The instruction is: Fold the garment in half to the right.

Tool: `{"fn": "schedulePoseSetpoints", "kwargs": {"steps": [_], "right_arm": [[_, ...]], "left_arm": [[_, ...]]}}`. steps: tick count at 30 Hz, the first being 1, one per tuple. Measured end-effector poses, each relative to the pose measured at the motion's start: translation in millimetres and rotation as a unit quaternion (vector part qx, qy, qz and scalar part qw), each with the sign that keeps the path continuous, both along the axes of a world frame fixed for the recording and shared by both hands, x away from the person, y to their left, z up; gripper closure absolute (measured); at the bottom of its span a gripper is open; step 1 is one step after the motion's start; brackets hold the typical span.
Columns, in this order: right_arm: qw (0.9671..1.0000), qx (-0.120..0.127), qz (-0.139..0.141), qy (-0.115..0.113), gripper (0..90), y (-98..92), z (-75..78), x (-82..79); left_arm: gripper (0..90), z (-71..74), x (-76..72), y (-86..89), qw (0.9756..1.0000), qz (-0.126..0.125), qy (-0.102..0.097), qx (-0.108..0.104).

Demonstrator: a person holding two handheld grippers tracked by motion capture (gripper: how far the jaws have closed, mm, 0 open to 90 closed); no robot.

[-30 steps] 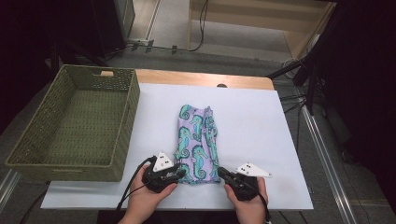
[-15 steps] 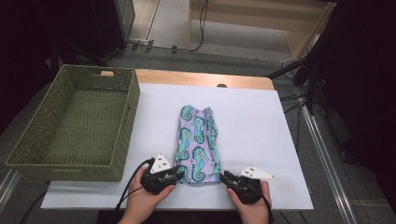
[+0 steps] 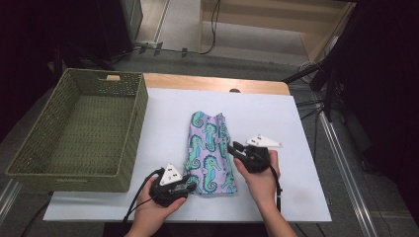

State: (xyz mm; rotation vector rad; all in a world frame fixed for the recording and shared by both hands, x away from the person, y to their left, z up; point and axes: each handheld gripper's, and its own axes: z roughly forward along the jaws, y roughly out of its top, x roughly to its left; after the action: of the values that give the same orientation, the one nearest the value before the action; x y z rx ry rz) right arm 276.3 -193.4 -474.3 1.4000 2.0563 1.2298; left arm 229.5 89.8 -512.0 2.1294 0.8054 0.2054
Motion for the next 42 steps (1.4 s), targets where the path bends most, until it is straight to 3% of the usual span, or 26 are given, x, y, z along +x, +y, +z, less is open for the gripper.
{"fn": "schedulePoseSetpoints", "kwargs": {"steps": [4,7,8,9,19,23,28,34,38,41,42], "right_arm": [[0.9999,-0.003,-0.007,0.010,68.3,6.6,-0.3,32.9],[0.9997,-0.014,-0.011,0.015,69.5,9.2,-2.4,53.0],[0.9997,-0.014,-0.011,0.015,69.5,9.2,-2.4,53.0],[0.9995,-0.015,-0.019,0.021,69.6,8.7,-4.0,64.2],[0.9986,0.003,-0.032,0.041,69.5,8.0,-2.8,103.7],[0.9978,-0.013,-0.037,0.054,66.3,16.9,-5.9,116.8],[0.9969,-0.014,-0.044,0.064,64.8,21.9,-10.1,126.6],[0.9954,-0.016,-0.042,0.085,84.9,21.2,-19.8,136.6],[0.9961,-0.008,-0.040,0.078,86.4,16.5,-17.2,134.7],[0.9973,0.039,-0.038,0.049,86.5,9.2,-3.5,129.4],[0.9973,0.039,-0.038,0.049,86.5,9.2,-3.5,129.4]], "left_arm": [[58.4,-0.3,0.7,0.5,1.0000,0.002,0.006,-0.005],[58.5,-0.3,-0.5,0.0,1.0000,0.002,-0.001,-0.002],[58.5,-0.3,-0.5,0.0,1.0000,0.002,-0.001,-0.002],[58.5,-0.2,-1.0,-0.3,1.0000,0.003,-0.002,0.000],[62.0,-0.3,-0.9,-0.3,1.0000,-0.002,0.000,-0.002],[63.9,-0.5,-0.6,-0.1,1.0000,-0.004,0.002,-0.005],[67.2,-0.3,-1.2,-0.3,1.0000,-0.008,0.001,-0.004],[68.9,-0.5,-0.3,0.3,0.9999,-0.012,0.007,-0.008],[69.1,-0.5,-0.3,0.2,0.9999,-0.013,0.007,-0.008],[70.4,-0.5,-0.5,0.4,0.9998,-0.015,0.006,-0.009],[71.2,-0.5,-0.5,0.4,0.9998,-0.015,0.006,-0.009]]}}
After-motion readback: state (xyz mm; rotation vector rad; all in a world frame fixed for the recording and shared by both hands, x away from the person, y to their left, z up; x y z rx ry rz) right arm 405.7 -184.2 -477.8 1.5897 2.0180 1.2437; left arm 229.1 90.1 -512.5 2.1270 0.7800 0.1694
